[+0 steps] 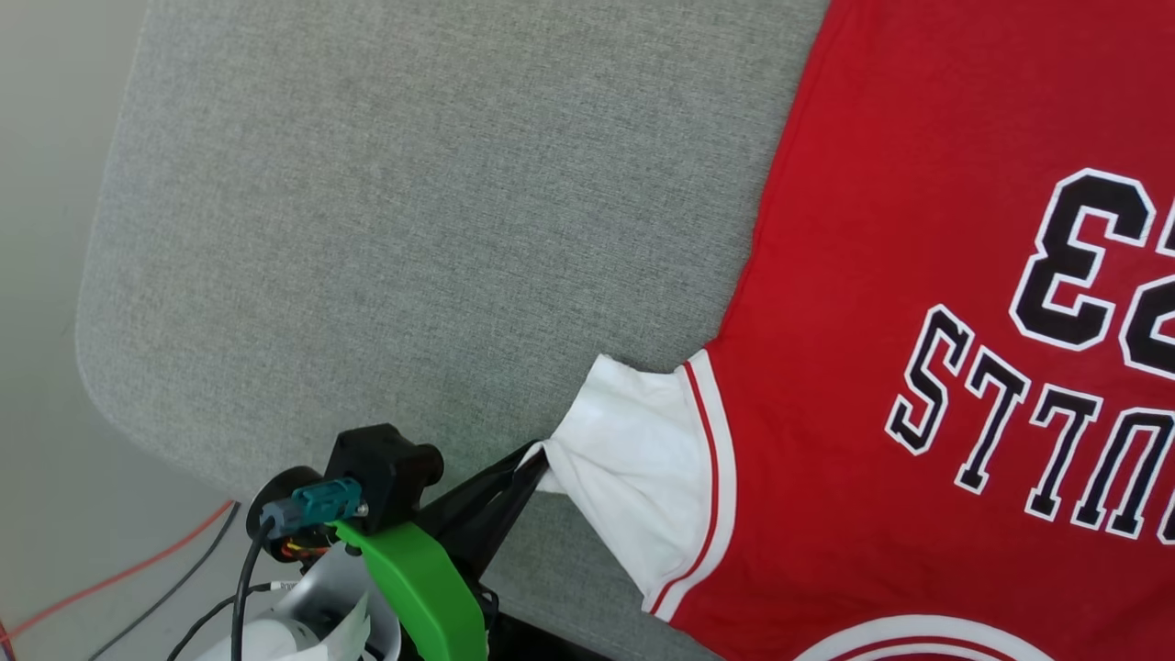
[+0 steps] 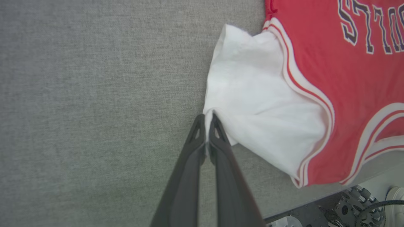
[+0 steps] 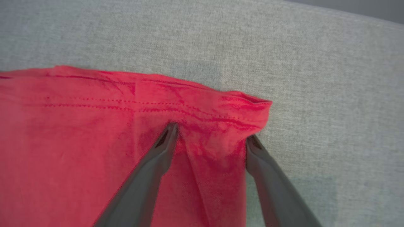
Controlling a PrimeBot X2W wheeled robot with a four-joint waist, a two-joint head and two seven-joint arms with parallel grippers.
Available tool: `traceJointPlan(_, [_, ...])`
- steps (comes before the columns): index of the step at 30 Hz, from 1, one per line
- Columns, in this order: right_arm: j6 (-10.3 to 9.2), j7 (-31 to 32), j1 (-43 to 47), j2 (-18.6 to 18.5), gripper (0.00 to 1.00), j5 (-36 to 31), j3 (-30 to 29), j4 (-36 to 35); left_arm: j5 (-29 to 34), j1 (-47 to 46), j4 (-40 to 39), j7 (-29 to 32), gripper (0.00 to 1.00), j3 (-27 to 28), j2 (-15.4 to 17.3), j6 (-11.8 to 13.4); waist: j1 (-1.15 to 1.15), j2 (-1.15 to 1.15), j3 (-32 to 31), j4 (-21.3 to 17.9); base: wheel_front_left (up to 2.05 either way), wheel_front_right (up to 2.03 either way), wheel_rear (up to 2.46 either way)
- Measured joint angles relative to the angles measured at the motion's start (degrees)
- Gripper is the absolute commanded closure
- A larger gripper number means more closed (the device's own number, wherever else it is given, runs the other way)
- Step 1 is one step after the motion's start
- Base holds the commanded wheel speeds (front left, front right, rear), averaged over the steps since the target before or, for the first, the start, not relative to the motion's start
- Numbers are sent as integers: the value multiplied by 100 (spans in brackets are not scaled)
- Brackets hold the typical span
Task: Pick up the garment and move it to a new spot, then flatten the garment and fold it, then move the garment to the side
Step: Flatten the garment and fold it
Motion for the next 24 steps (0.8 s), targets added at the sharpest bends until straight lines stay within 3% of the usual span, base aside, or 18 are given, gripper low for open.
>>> traceJointPlan(1, [0,55,-12,0,11,-4,-21,16,0,0,13,-7,100,-2,-12,-8,0,0,24,29,0,0,0])
traceJointPlan(2, [0,104,-15,-1,73,-11,-21,14,0,0,25,-8,100,-2,-21,-13,0,0,39,47,0,0,0])
traceJointPlan(3, [0,146,-31,-9,100,-24,-8,-5,0,-1,36,-8,100,-3,-29,-16,0,0,56,61,0,0,0])
traceJointPlan(14, [0,97,304,24,100,-33,134,13,18,-106,189,-83,100,41,-48,21,0,0,-204,-62,0,0,0])
traceJointPlan(24, [1,-9,1430,154,100,130,136,-65,264,-103,204,2,100,92,78,335,-1,0,-861,-398,0,0,0])
